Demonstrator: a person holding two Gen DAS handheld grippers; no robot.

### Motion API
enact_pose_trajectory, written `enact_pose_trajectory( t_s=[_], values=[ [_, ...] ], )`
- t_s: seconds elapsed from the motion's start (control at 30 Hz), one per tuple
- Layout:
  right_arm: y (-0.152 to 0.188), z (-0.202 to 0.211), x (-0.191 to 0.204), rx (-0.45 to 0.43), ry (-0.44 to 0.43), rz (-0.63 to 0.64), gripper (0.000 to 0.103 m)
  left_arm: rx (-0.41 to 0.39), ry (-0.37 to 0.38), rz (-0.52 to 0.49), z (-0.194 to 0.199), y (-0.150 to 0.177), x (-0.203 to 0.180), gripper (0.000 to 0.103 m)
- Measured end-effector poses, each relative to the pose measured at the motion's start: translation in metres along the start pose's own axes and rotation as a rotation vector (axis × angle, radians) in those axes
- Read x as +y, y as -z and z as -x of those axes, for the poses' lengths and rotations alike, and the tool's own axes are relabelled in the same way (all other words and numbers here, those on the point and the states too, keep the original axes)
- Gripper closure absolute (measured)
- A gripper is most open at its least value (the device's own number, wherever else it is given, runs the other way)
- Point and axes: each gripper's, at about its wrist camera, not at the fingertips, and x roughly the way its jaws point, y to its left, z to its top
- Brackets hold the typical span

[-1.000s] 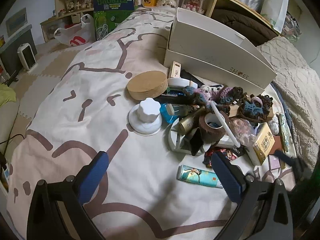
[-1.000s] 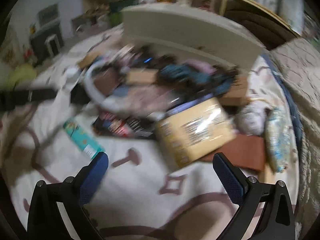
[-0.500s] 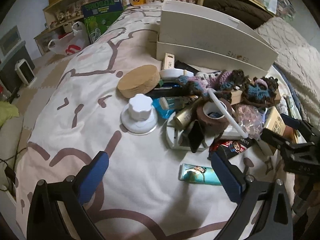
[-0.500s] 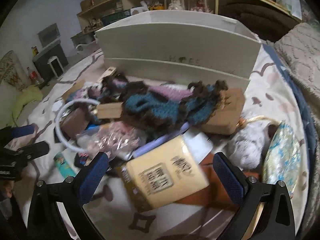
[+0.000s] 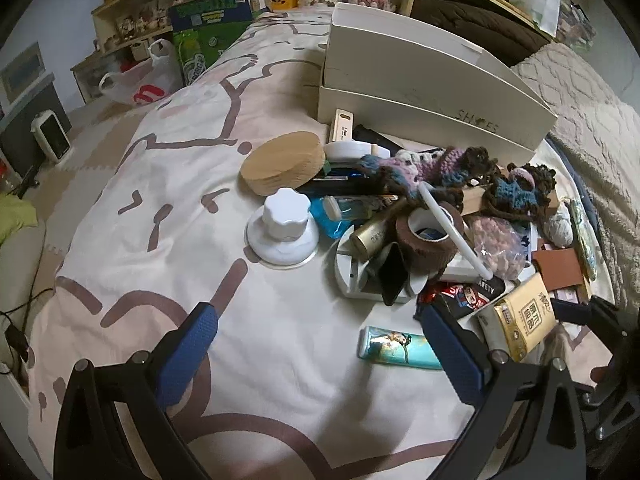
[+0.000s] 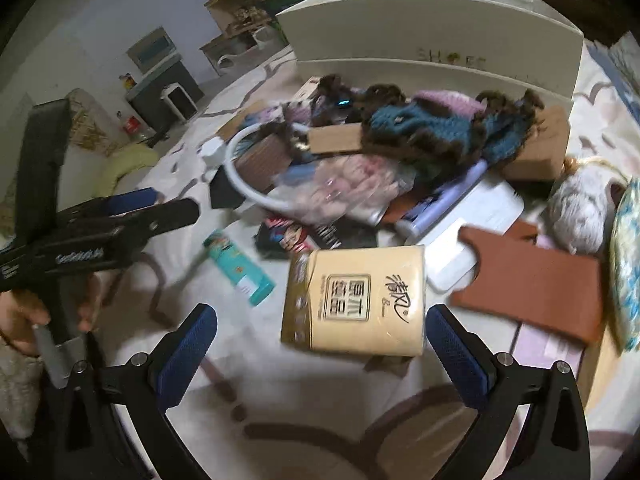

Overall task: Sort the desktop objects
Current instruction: 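Move the left tool over the teal tube while the right tool moves over the tissue pack, then lower the left tool onto the teal tube while the right tool lowers onto the tissue pack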

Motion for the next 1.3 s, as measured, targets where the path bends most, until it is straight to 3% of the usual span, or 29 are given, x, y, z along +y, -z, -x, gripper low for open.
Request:
enact_pose_trajectory(
  t_s=[0.13,0.23,0.37,0.53,0.6,0.63,0.8,1.3],
  values=[
    [0.001,-0.001,-0.002,-0.041,0.090,-0.033,0.000,0.010,0.007,-0.004,-0.001,0.002,-0.002,0.000],
    [0.004,-0.009,-0.007,-0.006,0.115,-0.077,0.000,0.020,0.004,-0.026,-0.003,0.004,-0.006,0.000],
    [0.008,-0.012,-0.004,-0.013,0.223,-0.065,0.000,0.041,0.010,-0.066,-0.007,0.007,-0.014,0.000],
    [0.009,-0.011,0.004,-0.042,0.239,-0.051,0.000,0.053,0.004,-0.115,-0.010,0.012,-0.025,0.000],
    [0.010,-0.013,0.006,-0.037,0.248,-0.045,0.012,0.062,0.003,-0.131,-0.012,0.014,-0.028,0.000],
    [0.010,-0.014,0.008,-0.029,0.248,-0.042,0.029,0.068,0.004,-0.139,-0.013,0.015,-0.030,0.000],
    [0.012,-0.012,0.013,-0.014,0.307,-0.042,0.029,0.090,0.008,-0.188,-0.018,0.020,-0.041,0.000],
    [0.039,0.008,-0.007,0.021,0.308,-0.211,0.029,0.122,0.054,-0.275,-0.028,0.030,-0.065,0.000]
  ],
)
